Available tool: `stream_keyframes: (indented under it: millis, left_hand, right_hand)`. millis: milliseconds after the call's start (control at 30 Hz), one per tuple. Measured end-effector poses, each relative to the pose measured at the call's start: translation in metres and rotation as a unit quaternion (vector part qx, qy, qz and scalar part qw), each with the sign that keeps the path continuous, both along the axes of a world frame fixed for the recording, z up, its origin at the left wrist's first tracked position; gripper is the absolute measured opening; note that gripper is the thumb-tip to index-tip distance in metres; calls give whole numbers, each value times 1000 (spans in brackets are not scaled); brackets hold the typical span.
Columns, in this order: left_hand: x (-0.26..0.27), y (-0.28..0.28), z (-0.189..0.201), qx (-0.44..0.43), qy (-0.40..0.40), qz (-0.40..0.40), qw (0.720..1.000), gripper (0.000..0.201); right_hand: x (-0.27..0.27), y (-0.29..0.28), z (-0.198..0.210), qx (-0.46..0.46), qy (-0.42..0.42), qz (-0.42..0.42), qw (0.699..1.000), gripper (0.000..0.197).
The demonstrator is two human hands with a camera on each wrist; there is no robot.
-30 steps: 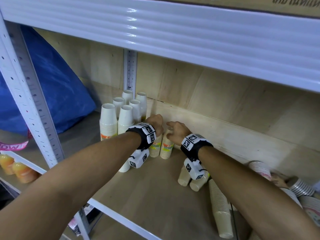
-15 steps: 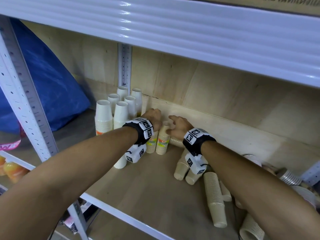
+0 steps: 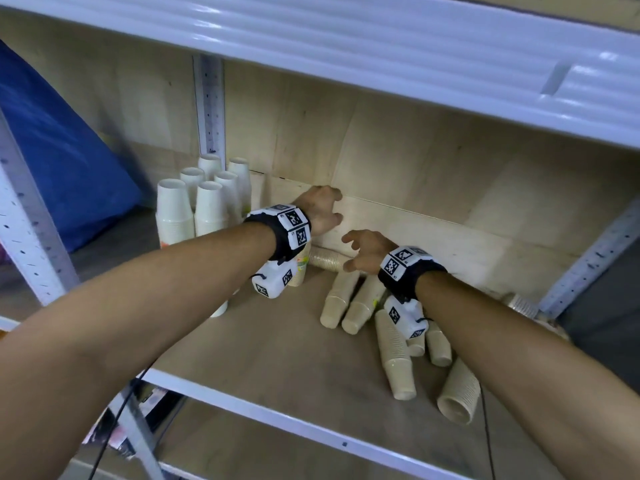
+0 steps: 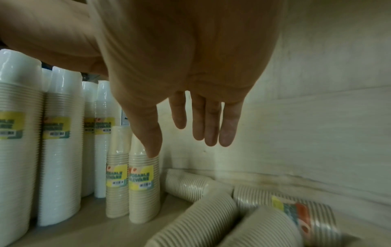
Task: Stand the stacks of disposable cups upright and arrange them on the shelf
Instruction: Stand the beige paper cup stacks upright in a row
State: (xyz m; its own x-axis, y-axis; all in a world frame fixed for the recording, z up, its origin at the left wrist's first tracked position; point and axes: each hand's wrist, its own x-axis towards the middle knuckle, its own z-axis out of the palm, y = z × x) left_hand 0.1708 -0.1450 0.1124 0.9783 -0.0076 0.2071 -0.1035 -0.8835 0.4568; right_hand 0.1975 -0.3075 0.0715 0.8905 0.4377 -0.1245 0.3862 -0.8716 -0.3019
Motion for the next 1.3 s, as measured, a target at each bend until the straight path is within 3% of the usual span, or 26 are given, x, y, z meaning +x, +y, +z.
stream_keyframes:
  millis: [300,400,633,833,967,1200,1300]
  left_hand:
    - [-12,-29,-62,11,79,-27,996,59]
    - [-17,-33,-84,21,108,-28,994,62]
    - [-30,-34,-125,16,172,-59,983,46]
    - [-36,-31,-138,-35,180,-62,981,54]
    - [-39,-30,-144,-58,182,-53,980,61]
    - [-31,-32,-152,-57,168,-62,982,72]
    - [-31,-31,-150,-54,165,-71,982,67]
  right_hand:
    - [-29,-37,-36,-56,43,-10,997,75]
    - [-35,-43,-41,-68,51,-11,996,69]
    - [-50,-39,-54,-96,41,-5,995,39]
    - [-31,-36,-79,-96,50,14,994,39]
    - [-23,-35,-91,-118,44,35,991,46]
    - [-35,-32,-88,-157,2,59,986,76]
    - [-34,-33,-91,-176,-4,62,982,82]
